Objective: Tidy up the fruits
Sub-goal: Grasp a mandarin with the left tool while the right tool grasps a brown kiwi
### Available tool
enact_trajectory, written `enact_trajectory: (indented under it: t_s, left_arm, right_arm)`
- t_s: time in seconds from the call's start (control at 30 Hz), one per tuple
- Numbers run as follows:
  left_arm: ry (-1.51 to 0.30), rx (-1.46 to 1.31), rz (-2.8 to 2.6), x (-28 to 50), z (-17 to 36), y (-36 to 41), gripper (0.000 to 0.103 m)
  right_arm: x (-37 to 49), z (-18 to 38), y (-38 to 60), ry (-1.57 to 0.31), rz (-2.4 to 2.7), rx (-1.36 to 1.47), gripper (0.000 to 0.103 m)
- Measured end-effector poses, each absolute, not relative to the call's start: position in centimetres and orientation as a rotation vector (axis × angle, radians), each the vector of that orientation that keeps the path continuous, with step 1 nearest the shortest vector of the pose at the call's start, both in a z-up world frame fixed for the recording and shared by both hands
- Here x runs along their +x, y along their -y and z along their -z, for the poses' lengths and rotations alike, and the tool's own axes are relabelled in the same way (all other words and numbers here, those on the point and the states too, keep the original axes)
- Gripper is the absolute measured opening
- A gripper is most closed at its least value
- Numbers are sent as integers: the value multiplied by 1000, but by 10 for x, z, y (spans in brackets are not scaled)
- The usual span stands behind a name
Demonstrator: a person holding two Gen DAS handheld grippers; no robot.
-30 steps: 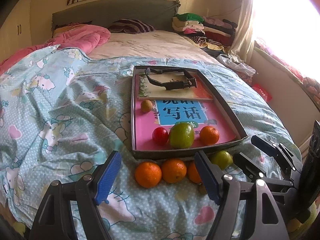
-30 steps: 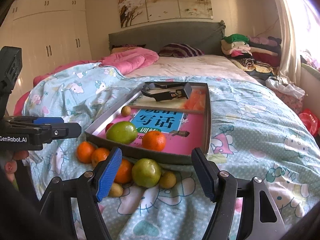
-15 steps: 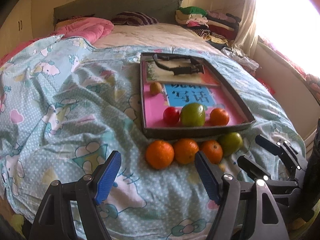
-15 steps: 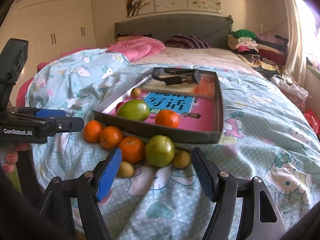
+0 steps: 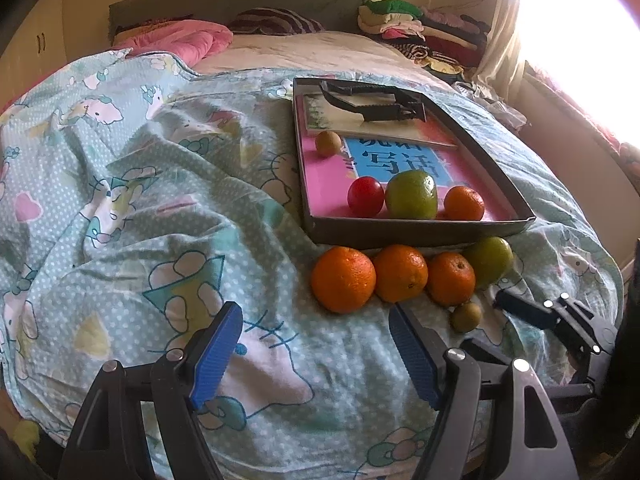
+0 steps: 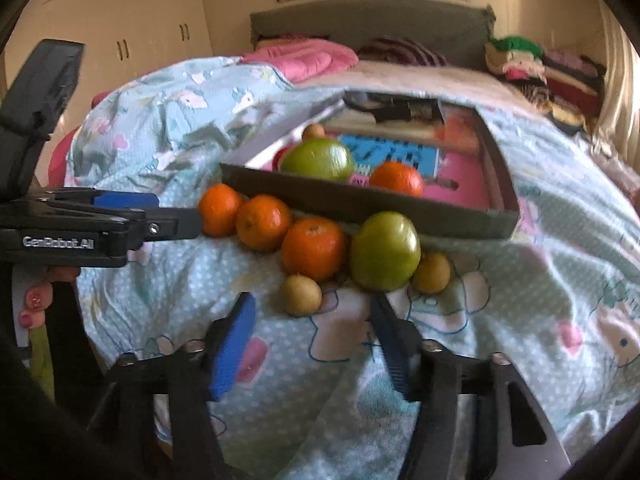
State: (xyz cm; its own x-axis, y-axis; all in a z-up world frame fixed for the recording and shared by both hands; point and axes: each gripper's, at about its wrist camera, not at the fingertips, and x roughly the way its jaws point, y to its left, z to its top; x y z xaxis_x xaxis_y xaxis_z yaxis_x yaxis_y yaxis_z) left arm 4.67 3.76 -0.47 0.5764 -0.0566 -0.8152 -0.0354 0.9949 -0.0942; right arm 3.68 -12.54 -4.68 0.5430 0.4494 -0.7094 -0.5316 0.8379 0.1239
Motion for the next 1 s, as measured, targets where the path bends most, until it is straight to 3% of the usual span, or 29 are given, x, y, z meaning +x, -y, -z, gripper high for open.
enact_trajectory:
  t_s: [0.3,0.37,0.53,0.83,0.93,1.0]
  left_arm:
    - [-959,-96,14,57,15,-38,74]
    - [-950,-95,19,60,15,-37,63]
    - [-947,-90,45,67,15,-34,52]
    - [-954,-94,76,77,21,-32,51]
    - [-956,-127,117,78,22,-35,36]
    - [-955,-122,122,78,21,-34,35]
  right_arm:
    - [41,56,111,-807,-622,-161,31]
    - [41,56,109,-803,-630,-166,30]
    - [42,56,112,-802,-638,-146,28]
    - [43,56,113,-803,-647,-130,27]
    - [43,56,114,-803,-651,-129,25]
    - [42,54,115,-797,-653,-121,24]
